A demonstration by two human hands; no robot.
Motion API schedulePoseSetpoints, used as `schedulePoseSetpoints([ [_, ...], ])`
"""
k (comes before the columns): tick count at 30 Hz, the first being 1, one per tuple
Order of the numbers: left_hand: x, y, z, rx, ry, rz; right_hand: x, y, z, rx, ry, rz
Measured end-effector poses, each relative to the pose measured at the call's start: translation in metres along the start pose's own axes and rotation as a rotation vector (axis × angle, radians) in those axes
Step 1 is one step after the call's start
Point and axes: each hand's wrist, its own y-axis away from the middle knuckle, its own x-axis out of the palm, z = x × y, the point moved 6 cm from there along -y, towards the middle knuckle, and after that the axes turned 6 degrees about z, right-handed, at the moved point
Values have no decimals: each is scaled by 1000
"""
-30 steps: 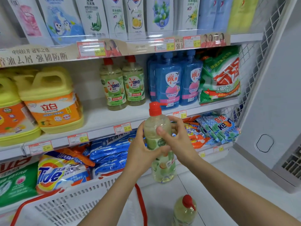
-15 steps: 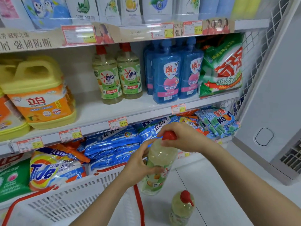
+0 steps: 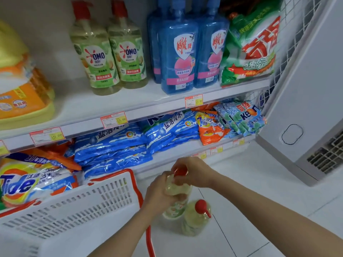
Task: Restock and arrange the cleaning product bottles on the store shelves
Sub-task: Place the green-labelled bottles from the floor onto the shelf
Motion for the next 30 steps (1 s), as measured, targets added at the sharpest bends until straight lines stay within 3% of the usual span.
schedulePoseSetpoints([
  [3, 8, 5, 19, -10, 64, 2, -10, 9, -27, 54, -236, 24],
  [5, 14, 8, 31, -7, 87, 18, -8, 18, -50, 87, -200, 65],
  [8, 21, 9, 40, 10, 67, 59, 30, 37, -79, 172, -47, 361],
  [10, 24, 8, 42, -2, 44, 86, 52, 44, -86, 203, 75, 439],
  [15, 25, 12, 53, -2, -18, 150, 65, 39, -78, 113, 297, 311],
  [22, 16, 35, 77, 23, -14, 255, 69, 34, -69, 85, 271, 175],
  [30, -4, 62, 97, 48, -2, 256, 83, 22, -37, 24, 268, 175],
])
